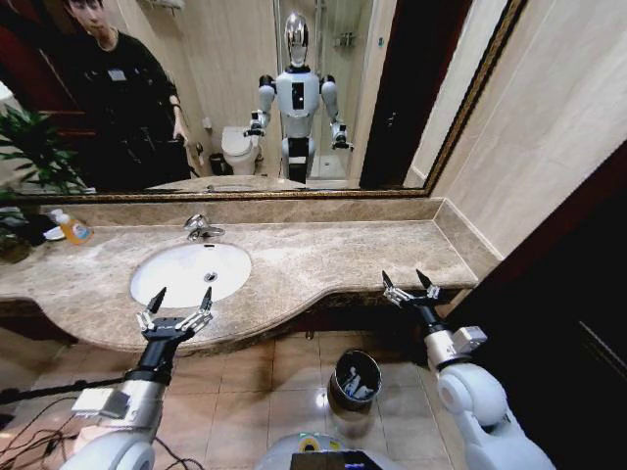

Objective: Pick up the trash from the sink and place it in the trash bin.

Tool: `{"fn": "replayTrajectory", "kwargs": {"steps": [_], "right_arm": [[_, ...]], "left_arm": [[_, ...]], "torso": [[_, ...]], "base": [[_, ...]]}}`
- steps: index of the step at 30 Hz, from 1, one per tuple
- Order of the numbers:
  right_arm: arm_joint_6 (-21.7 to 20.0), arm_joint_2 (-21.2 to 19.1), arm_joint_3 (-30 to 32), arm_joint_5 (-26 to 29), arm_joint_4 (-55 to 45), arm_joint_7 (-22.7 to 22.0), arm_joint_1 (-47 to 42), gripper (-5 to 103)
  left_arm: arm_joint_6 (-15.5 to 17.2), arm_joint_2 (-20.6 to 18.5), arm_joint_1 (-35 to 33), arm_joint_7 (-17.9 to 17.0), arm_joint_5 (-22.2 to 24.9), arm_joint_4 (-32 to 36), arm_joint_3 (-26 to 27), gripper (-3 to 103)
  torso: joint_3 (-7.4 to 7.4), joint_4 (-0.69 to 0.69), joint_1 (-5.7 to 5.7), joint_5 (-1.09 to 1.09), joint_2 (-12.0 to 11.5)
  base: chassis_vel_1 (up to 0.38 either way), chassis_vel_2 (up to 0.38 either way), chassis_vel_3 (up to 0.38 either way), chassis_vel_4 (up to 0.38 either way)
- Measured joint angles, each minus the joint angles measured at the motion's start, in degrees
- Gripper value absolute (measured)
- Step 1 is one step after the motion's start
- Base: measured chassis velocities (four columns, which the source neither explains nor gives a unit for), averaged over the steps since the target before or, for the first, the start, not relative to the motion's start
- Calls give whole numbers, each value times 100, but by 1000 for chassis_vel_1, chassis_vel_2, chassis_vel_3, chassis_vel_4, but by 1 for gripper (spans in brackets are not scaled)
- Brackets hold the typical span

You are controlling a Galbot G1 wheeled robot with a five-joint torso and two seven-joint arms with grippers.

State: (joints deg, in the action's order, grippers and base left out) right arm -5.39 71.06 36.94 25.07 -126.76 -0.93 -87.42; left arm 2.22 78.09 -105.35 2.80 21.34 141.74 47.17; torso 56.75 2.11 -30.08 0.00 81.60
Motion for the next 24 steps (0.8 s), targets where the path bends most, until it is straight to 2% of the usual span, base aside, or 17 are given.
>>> {"fn": "replayTrajectory", "kwargs": {"steps": [24], "right_arm": [[5, 1, -3, 2, 8, -5, 3, 100]], "left_arm": [[0, 0, 0, 0, 0, 0, 0, 100]], "torso": [[0, 0, 0, 0, 0]], "base": [[0, 0, 0, 0]]}}
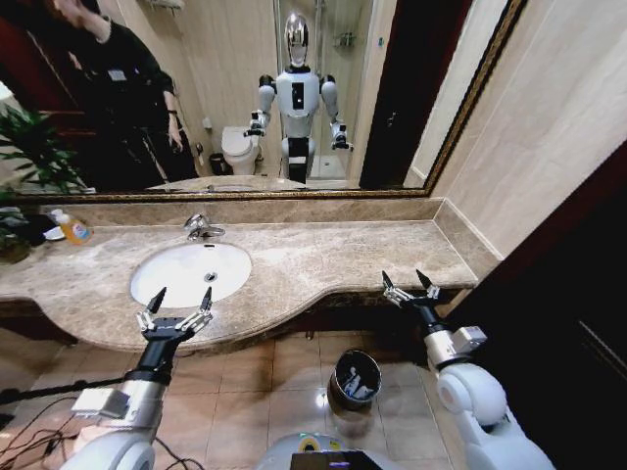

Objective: Pick up the trash from the sink and place it in the trash bin.

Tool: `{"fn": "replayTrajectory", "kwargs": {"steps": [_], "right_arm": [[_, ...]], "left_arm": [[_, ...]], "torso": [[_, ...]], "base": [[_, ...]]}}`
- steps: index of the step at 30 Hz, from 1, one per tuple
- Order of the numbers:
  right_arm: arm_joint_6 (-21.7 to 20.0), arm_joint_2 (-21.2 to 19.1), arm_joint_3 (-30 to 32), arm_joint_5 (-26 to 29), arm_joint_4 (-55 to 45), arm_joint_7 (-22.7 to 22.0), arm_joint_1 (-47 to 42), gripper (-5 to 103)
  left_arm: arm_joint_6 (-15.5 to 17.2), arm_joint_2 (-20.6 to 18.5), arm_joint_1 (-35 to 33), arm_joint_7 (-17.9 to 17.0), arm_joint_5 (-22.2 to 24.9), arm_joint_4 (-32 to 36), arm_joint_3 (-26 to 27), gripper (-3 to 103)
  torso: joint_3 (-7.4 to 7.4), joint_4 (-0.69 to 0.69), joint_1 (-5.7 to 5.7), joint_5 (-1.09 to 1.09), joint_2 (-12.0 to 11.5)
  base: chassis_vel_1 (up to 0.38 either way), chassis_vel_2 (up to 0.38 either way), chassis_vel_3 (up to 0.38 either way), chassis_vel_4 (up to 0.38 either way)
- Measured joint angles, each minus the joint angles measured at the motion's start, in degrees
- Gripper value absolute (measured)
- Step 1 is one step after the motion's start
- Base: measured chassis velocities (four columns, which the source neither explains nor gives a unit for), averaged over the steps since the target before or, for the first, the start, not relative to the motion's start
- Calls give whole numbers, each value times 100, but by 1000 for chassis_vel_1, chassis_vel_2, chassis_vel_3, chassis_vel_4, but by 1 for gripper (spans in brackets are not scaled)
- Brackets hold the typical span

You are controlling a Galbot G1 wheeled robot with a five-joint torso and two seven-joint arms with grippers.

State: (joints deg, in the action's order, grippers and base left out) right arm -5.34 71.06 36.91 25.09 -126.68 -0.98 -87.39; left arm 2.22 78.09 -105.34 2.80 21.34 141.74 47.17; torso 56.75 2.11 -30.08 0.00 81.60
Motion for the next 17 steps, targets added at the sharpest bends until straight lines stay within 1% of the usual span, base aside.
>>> {"fn": "replayTrajectory", "kwargs": {"steps": [17], "right_arm": [[0, 0, 0, 1, 0, 0, 0, 100]], "left_arm": [[0, 0, 0, 0, 0, 0, 0, 100]], "torso": [[0, 0, 0, 0, 0]], "base": [[0, 0, 0, 0]]}}
